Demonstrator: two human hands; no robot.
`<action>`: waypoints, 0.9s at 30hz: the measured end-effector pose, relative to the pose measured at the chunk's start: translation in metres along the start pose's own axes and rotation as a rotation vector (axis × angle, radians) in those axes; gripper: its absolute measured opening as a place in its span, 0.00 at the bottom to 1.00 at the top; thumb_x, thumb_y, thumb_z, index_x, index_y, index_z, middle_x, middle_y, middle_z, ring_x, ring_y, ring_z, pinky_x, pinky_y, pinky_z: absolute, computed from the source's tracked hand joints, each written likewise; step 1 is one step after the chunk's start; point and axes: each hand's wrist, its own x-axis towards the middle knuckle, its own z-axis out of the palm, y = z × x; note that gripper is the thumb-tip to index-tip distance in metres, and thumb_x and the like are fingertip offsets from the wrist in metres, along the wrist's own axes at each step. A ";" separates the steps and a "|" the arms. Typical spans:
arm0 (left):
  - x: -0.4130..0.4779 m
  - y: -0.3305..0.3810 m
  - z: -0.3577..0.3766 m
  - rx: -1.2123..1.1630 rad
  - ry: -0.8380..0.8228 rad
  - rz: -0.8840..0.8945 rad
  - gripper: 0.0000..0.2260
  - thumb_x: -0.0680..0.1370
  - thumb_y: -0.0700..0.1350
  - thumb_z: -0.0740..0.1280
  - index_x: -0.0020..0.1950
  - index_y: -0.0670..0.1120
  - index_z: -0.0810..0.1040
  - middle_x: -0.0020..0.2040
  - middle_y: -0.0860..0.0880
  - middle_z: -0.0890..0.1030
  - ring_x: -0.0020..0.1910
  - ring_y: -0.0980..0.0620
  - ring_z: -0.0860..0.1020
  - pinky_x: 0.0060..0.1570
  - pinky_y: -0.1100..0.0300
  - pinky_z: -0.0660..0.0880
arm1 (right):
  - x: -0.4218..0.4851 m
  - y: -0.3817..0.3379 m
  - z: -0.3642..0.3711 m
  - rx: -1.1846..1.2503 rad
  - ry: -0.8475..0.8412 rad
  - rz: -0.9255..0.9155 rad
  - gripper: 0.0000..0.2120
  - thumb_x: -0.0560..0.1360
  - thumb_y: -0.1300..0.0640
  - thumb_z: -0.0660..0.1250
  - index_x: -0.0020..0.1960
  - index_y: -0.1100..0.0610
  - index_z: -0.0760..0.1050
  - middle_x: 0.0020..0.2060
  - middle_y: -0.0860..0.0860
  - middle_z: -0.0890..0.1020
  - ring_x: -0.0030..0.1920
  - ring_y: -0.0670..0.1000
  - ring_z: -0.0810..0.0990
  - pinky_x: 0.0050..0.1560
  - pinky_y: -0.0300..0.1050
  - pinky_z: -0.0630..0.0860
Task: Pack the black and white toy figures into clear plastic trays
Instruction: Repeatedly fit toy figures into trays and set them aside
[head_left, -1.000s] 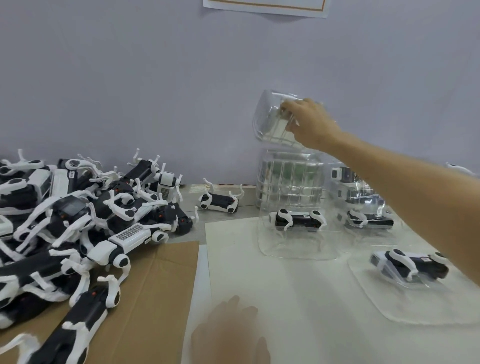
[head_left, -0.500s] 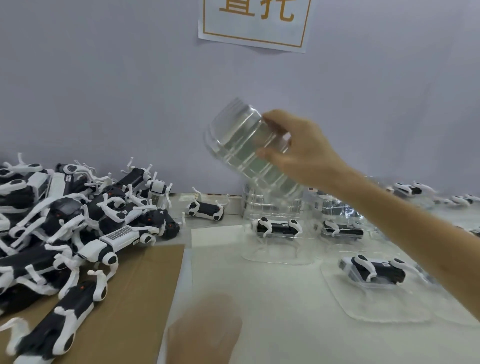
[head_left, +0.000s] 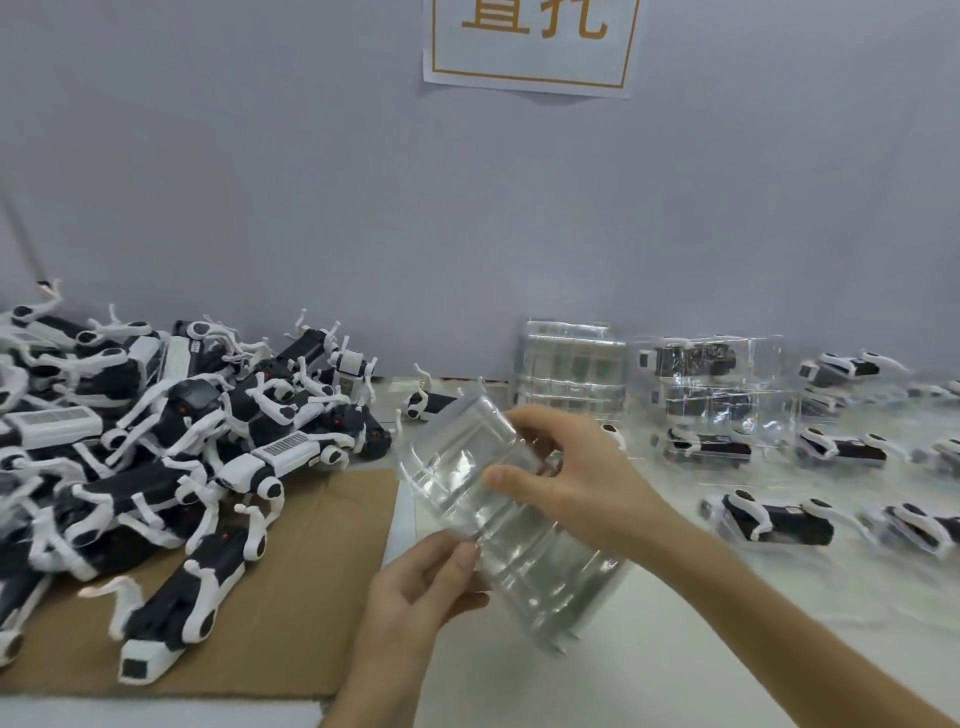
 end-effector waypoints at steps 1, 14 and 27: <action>0.000 0.000 -0.001 -0.009 0.003 0.005 0.18 0.63 0.56 0.75 0.45 0.45 0.86 0.38 0.43 0.83 0.38 0.50 0.82 0.40 0.59 0.80 | -0.001 -0.001 0.002 -0.007 0.003 0.004 0.12 0.73 0.50 0.75 0.55 0.49 0.79 0.46 0.48 0.83 0.48 0.52 0.81 0.52 0.52 0.79; -0.009 0.010 0.014 -0.184 -0.007 -0.020 0.09 0.71 0.42 0.69 0.47 0.46 0.87 0.36 0.42 0.84 0.33 0.48 0.84 0.35 0.56 0.81 | -0.017 -0.008 0.003 -0.049 -0.008 -0.025 0.13 0.76 0.51 0.72 0.51 0.61 0.77 0.44 0.60 0.78 0.46 0.58 0.76 0.49 0.53 0.74; -0.001 0.001 0.002 -0.304 0.147 -0.128 0.10 0.70 0.38 0.64 0.49 0.37 0.79 0.40 0.37 0.85 0.34 0.39 0.84 0.28 0.54 0.81 | 0.015 -0.017 -0.062 0.085 0.155 -0.007 0.06 0.77 0.63 0.70 0.48 0.52 0.80 0.31 0.42 0.81 0.30 0.38 0.77 0.31 0.32 0.72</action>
